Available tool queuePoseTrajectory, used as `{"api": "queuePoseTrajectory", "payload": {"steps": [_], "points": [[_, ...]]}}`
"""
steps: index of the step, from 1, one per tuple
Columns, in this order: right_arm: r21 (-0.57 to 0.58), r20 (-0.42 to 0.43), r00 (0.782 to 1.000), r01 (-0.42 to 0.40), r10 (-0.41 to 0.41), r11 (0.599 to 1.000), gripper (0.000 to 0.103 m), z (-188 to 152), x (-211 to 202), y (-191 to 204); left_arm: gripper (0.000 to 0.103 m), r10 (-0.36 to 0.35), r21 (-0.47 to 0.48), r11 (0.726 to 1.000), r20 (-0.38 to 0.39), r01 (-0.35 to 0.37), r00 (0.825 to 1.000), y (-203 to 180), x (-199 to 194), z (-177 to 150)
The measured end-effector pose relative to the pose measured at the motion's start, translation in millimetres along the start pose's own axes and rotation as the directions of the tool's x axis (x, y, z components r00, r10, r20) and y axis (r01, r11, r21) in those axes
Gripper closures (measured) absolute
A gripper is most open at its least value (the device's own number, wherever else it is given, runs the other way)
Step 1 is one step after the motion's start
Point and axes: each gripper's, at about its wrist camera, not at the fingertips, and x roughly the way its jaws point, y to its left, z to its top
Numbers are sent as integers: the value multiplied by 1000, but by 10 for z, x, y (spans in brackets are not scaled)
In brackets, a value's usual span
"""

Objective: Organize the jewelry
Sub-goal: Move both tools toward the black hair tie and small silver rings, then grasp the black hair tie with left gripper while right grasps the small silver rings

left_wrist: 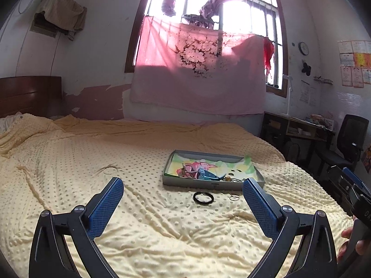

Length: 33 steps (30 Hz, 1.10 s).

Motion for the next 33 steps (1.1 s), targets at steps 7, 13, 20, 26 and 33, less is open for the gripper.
{"api": "queuePoseTrajectory", "payload": {"steps": [7,13,20,26,33], "points": [[-4,-27,1000,-16,16,1000,1,-36,717,-46,0,37,-1,999,-44,-37,998,29,664,33],[-1,-49,999,-19,18,1000,1,-133,1200,-59,0,46,-4,999,-70,-46,996,60,1155,31],[0,-135,990,-33,32,999,1,-359,1717,-90,0,43,-5,999,-137,-44,990,76,1644,-115],[11,-255,965,-60,61,998,1,-600,2078,-138,0,10,-5,1000,-249,-11,969,70,2024,-335],[38,-380,920,-91,99,995,39,-856,2378,-199,28,-88,-26,996,-381,85,920,45,2360,-562]]}}
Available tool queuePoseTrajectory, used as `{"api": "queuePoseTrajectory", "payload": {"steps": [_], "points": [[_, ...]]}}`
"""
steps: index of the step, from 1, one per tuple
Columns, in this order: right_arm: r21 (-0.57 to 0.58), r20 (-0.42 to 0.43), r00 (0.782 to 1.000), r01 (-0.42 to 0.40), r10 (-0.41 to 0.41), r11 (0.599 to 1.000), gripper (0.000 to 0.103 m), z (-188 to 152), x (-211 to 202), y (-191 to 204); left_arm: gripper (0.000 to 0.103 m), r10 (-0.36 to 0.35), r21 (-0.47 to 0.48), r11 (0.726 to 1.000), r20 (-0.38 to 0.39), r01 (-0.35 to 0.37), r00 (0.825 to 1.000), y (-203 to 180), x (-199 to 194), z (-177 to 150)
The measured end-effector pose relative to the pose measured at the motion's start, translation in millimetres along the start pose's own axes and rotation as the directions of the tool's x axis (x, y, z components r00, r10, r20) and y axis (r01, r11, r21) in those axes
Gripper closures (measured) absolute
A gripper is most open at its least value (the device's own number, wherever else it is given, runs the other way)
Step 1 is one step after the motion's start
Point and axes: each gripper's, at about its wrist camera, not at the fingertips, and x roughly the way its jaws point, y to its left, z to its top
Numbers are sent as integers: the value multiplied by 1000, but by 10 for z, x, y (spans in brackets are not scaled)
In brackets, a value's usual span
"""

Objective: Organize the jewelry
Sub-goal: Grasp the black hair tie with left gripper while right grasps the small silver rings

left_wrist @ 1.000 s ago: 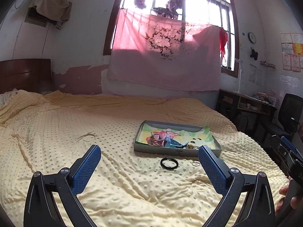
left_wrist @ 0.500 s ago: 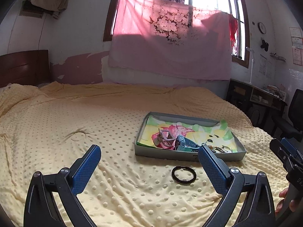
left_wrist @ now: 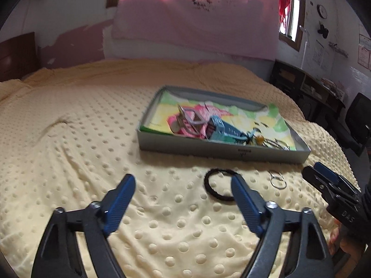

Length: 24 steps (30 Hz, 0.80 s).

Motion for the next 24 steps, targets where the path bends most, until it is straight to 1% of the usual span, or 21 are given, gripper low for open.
{"api": "queuePoseTrajectory", "payload": {"steps": [1,2,3,4,5,7,10,12,14,15,17,18,19,20,22,24], "points": [[-5,-17,1000,-12,12,1000,40,-5,44,4,36,-17,2,1000,-19,17,1000,-3,51,-9],[-14,-33,999,-20,19,1000,42,-7,87,13,42,-38,7,999,-42,38,998,-14,108,-16],[-22,-48,998,-29,27,999,47,-17,127,21,43,-58,9,998,-61,59,996,-26,155,-20],[-30,-67,997,-38,36,999,49,-22,182,41,48,-72,10,997,-73,73,995,-43,182,-24],[-38,-87,995,-45,41,998,49,-25,236,61,52,-89,9,996,-89,90,992,-56,232,-23],[-49,-116,992,-45,39,998,49,-32,328,86,54,-119,9,993,-129,121,984,-96,343,-7],[-40,-154,987,-46,39,998,49,-32,453,82,57,-121,14,992,-177,126,977,-158,496,12],[-26,-177,983,-51,46,998,49,-31,529,64,63,-108,20,993,-198,114,974,-196,578,6],[-18,-193,979,-64,59,998,49,-30,584,59,72,-113,20,993,-201,120,973,-228,604,2],[-20,-201,978,-68,63,997,49,-34,607,65,74,-113,21,993,-200,119,973,-236,613,0],[-24,-215,974,-76,69,997,49,-58,645,85,86,-117,24,992,-201,124,973,-256,622,-8],[-26,-218,973,-78,71,997,49,-68,655,88,89,-117,28,992,-202,125,972,-269,624,-16],[-27,-220,972,-85,77,996,52,-78,657,98,93,-118,32,991,-202,127,972,-278,632,-18],[-27,-224,971,-93,85,995,59,-90,659,107,95,-120,36,991,-202,130,972,-284,638,-10],[-32,-229,969,-97,88,995,69,-107,666,129,97,-126,47,989,-197,137,972,-308,627,-18],[-39,-227,970,-101,89,994,76,-124,655,163,97,-135,57,987,-188,148,973,-318,598,-17]]}}
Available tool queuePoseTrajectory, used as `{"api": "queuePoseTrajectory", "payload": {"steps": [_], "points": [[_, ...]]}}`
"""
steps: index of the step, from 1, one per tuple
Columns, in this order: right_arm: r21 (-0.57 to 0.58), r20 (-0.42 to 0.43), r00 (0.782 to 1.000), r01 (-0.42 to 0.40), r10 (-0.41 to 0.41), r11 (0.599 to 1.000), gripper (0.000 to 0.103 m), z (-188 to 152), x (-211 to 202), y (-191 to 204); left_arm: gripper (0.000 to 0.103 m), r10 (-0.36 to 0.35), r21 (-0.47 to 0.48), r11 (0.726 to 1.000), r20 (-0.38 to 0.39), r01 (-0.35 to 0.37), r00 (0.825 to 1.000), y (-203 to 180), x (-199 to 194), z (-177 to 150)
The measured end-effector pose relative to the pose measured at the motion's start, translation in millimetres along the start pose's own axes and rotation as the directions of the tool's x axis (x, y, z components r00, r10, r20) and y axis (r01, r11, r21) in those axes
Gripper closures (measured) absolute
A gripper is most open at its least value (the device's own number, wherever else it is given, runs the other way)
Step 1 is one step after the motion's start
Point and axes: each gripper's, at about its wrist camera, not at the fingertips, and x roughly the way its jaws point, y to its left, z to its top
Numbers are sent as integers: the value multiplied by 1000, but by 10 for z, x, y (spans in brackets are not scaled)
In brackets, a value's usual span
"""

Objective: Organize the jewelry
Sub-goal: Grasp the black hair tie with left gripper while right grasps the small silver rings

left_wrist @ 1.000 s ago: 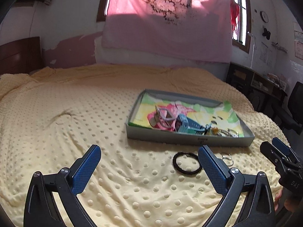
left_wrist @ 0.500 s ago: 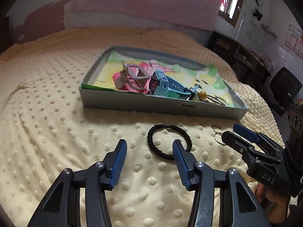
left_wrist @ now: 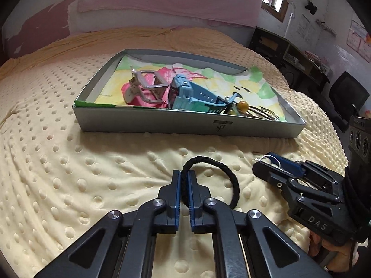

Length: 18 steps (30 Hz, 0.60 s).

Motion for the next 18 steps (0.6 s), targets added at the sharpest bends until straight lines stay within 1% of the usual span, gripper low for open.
{"api": "queuePoseTrajectory", "payload": {"steps": [3,7,11,15,18], "points": [[-4,20,1000,-3,3,1000,77,-31,-66,16,97,-20,9,1000,24,20,1000,-29,-68,12],[-9,61,998,-14,14,1000,78,-56,-187,37,98,-32,21,999,75,30,997,-106,-235,59],[-10,106,994,-18,19,1000,78,-29,-332,50,98,-42,33,999,109,39,993,-197,-363,147],[-8,169,986,-2,3,1000,78,126,-504,-19,98,-35,28,999,146,31,989,-236,-437,310],[-1,214,977,20,-19,1000,78,329,-606,-142,98,-36,11,999,166,34,985,-252,-412,515]]}}
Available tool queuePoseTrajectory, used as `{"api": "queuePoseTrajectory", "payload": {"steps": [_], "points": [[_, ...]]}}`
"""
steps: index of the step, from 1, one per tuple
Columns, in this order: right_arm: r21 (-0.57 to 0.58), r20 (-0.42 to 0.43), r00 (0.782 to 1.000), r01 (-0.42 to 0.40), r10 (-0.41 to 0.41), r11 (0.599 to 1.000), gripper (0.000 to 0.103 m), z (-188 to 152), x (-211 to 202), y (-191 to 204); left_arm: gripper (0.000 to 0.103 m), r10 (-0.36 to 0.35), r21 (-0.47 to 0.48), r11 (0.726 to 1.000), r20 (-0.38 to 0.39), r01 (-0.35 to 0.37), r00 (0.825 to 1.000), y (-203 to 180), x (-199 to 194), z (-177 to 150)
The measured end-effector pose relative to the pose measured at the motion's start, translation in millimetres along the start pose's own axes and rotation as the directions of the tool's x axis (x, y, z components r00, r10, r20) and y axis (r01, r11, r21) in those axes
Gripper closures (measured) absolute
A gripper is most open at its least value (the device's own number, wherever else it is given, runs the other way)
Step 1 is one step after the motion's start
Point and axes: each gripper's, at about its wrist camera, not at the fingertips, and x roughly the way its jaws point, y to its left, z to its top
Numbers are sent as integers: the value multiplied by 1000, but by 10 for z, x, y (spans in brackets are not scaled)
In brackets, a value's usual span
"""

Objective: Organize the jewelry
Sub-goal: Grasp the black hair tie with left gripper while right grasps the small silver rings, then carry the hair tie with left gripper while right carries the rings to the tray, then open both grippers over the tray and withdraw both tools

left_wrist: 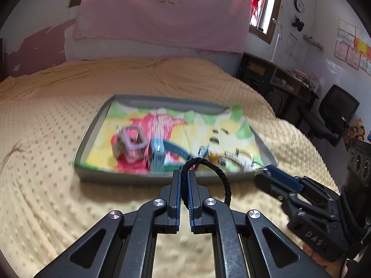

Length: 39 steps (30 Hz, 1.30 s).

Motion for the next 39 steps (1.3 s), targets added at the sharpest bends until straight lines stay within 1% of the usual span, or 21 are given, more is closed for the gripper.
{"api": "queuePoseTrajectory", "payload": {"steps": [2,4,7,9,12,14,22,23,24,25,26,27,28,31,32,33,34,35,37,39], "points": [[5,28,999,25,-25,1000,78,162,0,-111,98,5,-6,1000,20,-5,1000,-13,75,133],[18,37,998,44,-45,999,78,273,50,-221,98,8,-9,1000,32,-7,999,-25,177,230],[60,15,997,70,-71,996,78,342,219,-398,98,19,-7,1000,22,-18,1000,-60,391,295],[81,-14,996,89,-89,993,78,319,339,-472,97,21,-6,1000,0,-21,1000,-71,547,286],[99,-64,992,112,-106,989,78,207,479,-536,97,27,3,1000,-30,-27,999,-95,677,204],[109,-85,990,119,-110,987,77,130,537,-557,97,34,9,999,-36,-34,999,-108,713,155],[113,-103,987,137,-125,984,77,94,575,-559,97,41,-1,999,-45,-41,998,-109,709,149],[118,-98,987,141,-130,983,73,93,555,-558,96,45,-1,999,-49,-45,998,-112,699,154],[121,-93,987,143,-132,982,62,85,541,-566,96,46,-5,999,-53,-47,998,-111,685,156],[125,-82,987,148,-139,981,52,79,502,-571,94,47,-7,999,-54,-47,997,-111,672,157],[127,-70,988,149,-141,981,50,79,459,-570,91,47,-11,999,-54,-48,997,-109,654,162],[127,-67,988,149,-142,981,49,82,424,-582,88,47,-16,999,-51,-48,998,-109,627,166],[130,-63,987,155,-148,979,49,85,390,-585,84,45,-20,999,-46,-46,998,-111,597,169],[150,-21,988,153,-151,977,49,115,209,-586,75,40,-31,999,-16,-40,999,-134,446,173],[145,-1,987,156,-158,977,49,135,124,-562,69,43,-28,999,-3,-43,999,-154,373,174],[140,14,987,158,-161,977,47,151,55,-543,66,48,-23,999,11,-47,999,-176,292,176],[132,35,986,159,-165,978,43,171,-47,-508,54,53,-21,998,23,-53,998,-194,219,177],[126,52,985,160,-167,979,41,190,-130,-482,42,62,-19,998,49,-61,997,-217,94,174],[124,91,981,160,-172,979,37,231,-354,-434,32,73,-26,997,104,-71,992,-246,-127,172],[131,133,976,153,-170,980,28,257,-611,-366,29,74,-30,997,138,-70,988,-288,-391,161]]}}
